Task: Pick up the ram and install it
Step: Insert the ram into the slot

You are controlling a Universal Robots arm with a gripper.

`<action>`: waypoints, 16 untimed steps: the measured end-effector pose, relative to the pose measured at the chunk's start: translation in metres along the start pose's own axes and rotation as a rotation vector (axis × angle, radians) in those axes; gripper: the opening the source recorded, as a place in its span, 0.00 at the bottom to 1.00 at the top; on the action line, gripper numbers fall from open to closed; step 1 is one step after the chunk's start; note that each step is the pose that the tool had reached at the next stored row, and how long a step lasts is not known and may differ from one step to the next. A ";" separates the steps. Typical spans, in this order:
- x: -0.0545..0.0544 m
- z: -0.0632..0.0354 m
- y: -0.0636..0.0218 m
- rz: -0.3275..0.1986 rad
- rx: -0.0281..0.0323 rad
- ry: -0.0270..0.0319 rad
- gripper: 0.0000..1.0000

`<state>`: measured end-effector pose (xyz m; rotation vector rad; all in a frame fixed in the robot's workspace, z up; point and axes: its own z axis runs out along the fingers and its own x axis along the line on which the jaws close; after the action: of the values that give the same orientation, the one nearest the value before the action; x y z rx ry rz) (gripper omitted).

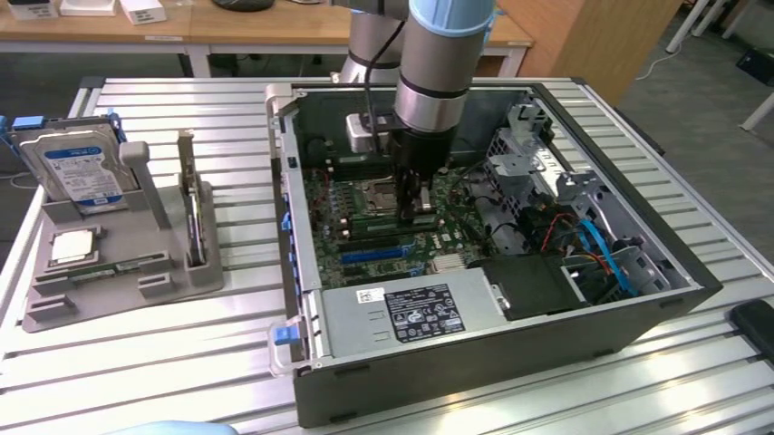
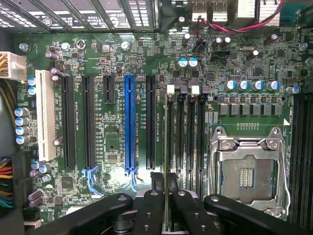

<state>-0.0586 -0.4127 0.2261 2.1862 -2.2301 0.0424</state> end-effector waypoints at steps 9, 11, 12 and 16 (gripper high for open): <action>-0.006 0.0003 0.0001 0.000 -0.0015 -0.0003 0.13; -0.006 0.0003 0.0002 0.000 -0.0016 -0.0004 0.13; -0.006 0.0003 0.0001 0.000 -0.0016 -0.0004 0.13; -0.006 0.0000 0.0000 0.000 -0.0027 -0.0004 0.13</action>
<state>-0.0584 -0.4064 0.2259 2.1852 -2.2290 0.0390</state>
